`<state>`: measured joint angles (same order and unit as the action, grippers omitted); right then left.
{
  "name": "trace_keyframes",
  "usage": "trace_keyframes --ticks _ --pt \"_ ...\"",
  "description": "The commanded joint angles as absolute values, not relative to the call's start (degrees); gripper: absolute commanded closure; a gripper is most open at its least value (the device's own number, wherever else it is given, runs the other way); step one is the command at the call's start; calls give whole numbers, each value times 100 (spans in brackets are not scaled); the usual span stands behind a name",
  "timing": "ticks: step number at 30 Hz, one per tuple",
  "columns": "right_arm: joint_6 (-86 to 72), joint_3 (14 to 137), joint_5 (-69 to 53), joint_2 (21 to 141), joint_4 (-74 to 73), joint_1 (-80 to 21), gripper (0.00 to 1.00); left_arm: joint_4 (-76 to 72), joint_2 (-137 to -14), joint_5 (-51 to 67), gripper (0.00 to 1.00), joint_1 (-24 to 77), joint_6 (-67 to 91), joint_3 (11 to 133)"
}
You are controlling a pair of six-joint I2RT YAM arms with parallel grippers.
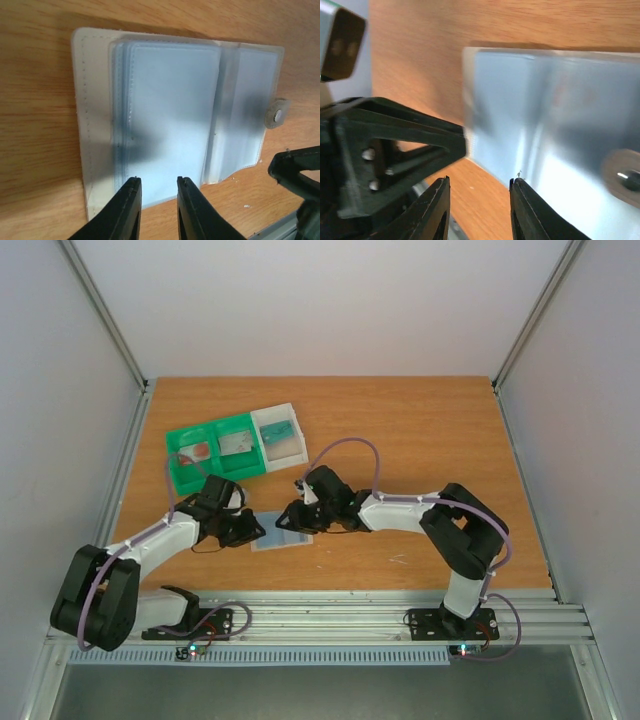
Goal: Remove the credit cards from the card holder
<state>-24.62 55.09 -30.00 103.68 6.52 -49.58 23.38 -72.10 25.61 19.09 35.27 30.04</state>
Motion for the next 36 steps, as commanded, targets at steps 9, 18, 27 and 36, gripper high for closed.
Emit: trace_keyframes --ticks 9,18,27,36 --pt "-1825 5326 -1619 9997 -862 -4992 66 2560 -7503 1886 75 1916 3443 3198" --pt "-1876 5410 -1483 10280 -909 -4992 62 2411 -7578 2027 75 1917 3432 3129" --pt "-1926 5394 -1869 10360 -499 -4992 63 2306 -7568 2190 76 1918 3461 3103" --pt "-2098 5297 -2312 10296 -27 -4992 64 2132 -7664 2353 76 1917 3480 3022"
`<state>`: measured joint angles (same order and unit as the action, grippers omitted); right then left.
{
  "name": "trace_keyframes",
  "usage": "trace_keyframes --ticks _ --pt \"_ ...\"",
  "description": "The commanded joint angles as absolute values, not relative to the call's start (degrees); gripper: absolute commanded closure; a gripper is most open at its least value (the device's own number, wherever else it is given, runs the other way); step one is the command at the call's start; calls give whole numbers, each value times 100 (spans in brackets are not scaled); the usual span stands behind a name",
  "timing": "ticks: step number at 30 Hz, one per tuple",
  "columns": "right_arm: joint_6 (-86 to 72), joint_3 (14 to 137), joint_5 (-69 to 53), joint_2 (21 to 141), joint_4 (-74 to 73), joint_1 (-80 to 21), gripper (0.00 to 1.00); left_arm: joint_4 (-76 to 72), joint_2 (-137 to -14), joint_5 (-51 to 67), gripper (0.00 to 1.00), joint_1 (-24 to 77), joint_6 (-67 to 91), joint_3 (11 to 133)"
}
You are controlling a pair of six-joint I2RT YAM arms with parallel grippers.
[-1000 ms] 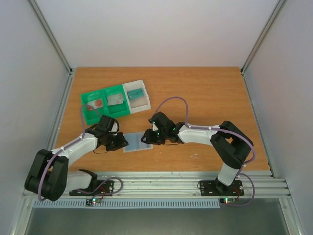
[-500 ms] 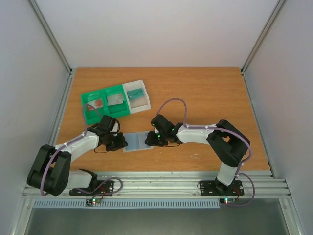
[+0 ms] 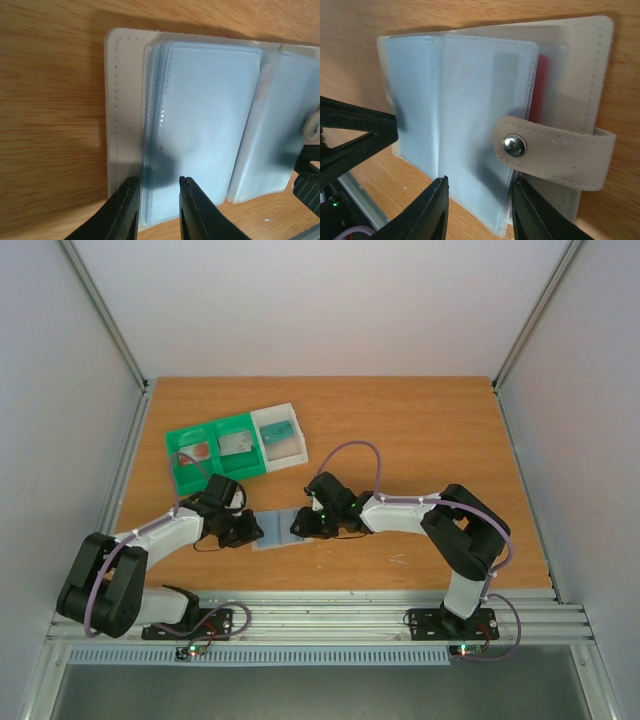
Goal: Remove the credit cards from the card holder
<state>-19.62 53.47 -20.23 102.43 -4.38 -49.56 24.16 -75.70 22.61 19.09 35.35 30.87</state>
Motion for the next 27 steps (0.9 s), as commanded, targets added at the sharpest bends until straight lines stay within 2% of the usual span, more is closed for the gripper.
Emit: trace_keyframes --ticks 1,27 --pt "-2131 5275 -2345 10286 -19 -4992 64 2142 -7664 2346 76 1916 3474 3023" --pt "-2465 5219 -3051 10109 1075 -5084 62 2079 -7503 2602 76 1921 3640 3026"
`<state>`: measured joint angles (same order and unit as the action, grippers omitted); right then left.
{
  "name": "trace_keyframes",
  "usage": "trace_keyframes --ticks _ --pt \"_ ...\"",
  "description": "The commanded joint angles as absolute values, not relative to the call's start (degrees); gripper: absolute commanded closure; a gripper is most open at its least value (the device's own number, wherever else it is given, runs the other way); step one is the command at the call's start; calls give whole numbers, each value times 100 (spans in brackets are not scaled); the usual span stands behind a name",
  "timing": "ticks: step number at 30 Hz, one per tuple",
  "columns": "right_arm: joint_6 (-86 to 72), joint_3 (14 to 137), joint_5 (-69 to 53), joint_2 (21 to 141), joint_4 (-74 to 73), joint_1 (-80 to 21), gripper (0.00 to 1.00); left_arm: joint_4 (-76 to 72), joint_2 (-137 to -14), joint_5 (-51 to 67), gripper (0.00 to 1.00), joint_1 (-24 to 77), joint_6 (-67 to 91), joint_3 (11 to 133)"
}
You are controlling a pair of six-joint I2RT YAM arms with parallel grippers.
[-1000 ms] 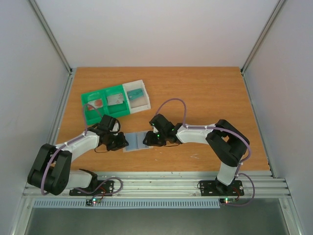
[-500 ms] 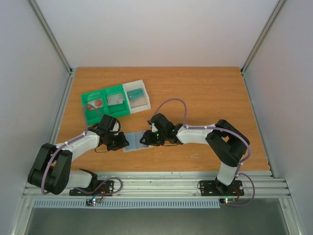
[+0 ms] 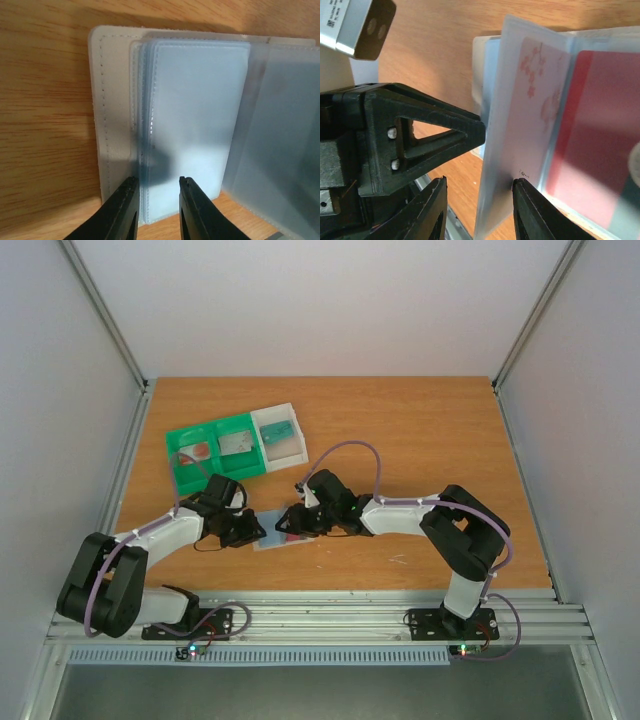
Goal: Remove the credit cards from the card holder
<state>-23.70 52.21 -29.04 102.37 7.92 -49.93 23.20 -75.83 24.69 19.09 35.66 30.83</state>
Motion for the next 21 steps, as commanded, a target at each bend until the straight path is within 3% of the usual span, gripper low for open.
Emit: trace_keyframes --ticks 1,12,21 --pt "-2476 5228 -3091 10134 1111 -5087 62 2065 -7479 2628 76 1919 3659 3019" --pt "-2579 5168 -3158 10360 1417 -5090 65 2470 -7085 2310 76 1916 3857 3054" --pt "-2103 5251 -2464 10201 525 -5007 73 3022 -6410 1945 73 1920 3911 3307"
